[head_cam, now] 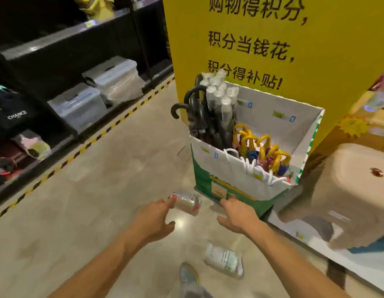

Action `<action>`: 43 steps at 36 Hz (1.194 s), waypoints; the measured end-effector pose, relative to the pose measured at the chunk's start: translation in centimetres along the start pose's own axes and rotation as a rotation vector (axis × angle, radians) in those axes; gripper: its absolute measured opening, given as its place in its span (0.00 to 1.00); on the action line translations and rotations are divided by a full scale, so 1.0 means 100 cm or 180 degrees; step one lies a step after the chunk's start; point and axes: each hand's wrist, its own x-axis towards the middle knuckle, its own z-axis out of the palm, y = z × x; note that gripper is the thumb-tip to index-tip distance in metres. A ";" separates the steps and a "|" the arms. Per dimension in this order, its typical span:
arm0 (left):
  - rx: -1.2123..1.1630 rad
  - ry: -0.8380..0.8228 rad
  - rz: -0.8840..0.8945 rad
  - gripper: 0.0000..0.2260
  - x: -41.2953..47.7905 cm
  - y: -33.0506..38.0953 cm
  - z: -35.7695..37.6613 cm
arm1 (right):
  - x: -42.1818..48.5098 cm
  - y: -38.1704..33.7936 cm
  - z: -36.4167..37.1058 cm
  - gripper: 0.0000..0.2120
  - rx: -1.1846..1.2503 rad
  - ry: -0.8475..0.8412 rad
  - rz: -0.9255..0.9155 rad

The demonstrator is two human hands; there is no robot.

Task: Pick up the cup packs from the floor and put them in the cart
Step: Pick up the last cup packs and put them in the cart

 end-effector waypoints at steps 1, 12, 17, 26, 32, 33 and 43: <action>0.0044 -0.0070 0.0039 0.26 0.007 -0.009 -0.003 | 0.010 -0.005 0.001 0.22 0.0051 -0.0034 0.0052; 0.0481 -0.0494 0.0778 0.26 0.131 -0.065 -0.025 | 0.064 -0.017 0.027 0.27 0.0609 -0.0137 0.0757; 0.0627 -0.0739 0.1177 0.26 0.205 -0.070 -0.005 | 0.071 -0.012 0.061 0.26 0.0819 -0.0271 0.1365; 0.1051 -0.1167 0.1705 0.26 0.326 -0.098 0.112 | 0.096 -0.019 0.183 0.28 0.1165 -0.0719 0.2044; 0.0897 -0.1176 0.1636 0.29 0.401 -0.122 0.226 | 0.158 0.001 0.301 0.30 0.1054 -0.0918 0.1838; 0.0874 -0.1160 0.1627 0.30 0.415 -0.125 0.247 | 0.171 0.007 0.324 0.31 0.1060 -0.0916 0.1805; 0.1270 -0.0790 0.1671 0.43 0.580 -0.160 0.458 | 0.288 0.079 0.555 0.53 0.0813 -0.0741 0.1540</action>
